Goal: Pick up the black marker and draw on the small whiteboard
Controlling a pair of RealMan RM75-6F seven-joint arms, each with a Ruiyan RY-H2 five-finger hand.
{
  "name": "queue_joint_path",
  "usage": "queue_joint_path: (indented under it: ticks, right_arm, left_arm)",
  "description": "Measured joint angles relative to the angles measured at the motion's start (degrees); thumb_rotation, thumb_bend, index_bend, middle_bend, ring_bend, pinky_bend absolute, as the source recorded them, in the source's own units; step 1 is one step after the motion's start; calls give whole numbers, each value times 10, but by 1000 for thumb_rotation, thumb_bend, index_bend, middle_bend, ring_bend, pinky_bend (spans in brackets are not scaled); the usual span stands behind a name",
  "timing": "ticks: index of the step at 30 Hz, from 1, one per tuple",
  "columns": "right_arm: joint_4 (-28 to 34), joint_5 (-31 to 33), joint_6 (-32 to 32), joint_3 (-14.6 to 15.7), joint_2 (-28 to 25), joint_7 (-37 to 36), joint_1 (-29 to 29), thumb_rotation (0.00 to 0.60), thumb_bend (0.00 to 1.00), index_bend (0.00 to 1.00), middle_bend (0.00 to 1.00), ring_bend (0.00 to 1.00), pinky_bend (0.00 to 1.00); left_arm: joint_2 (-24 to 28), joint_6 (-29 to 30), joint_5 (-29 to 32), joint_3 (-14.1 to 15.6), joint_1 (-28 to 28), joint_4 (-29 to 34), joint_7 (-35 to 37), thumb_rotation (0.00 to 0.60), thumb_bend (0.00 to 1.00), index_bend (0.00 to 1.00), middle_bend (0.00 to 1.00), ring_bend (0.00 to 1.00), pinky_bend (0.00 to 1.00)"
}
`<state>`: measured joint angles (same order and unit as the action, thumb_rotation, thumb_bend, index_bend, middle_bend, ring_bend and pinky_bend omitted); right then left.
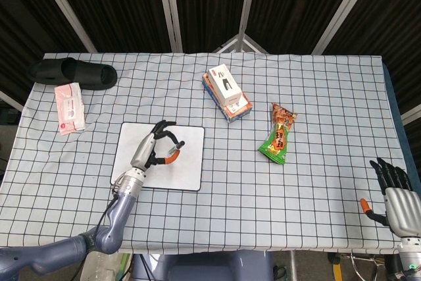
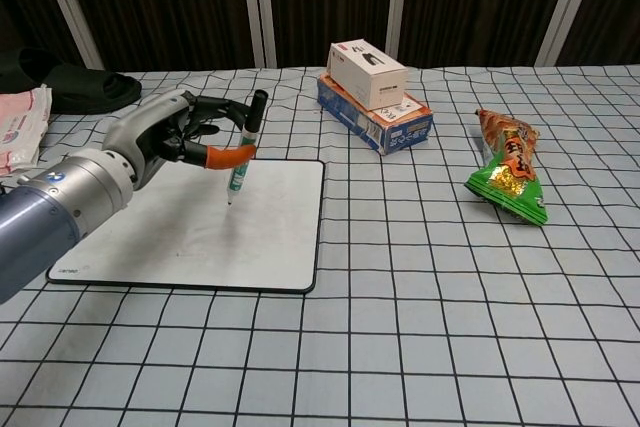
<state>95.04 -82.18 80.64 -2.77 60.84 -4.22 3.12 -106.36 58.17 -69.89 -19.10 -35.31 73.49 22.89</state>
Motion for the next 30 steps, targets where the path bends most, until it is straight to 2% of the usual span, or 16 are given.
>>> queue_joint_path:
  ticks: [30]
  right_arm:
    - [-2,0,0,1,1,0,-1,600,354,0,0,0,0]
  left_arm:
    - [-4,-3,-3,13,-3,-40,7,600,563,704,147,7,13]
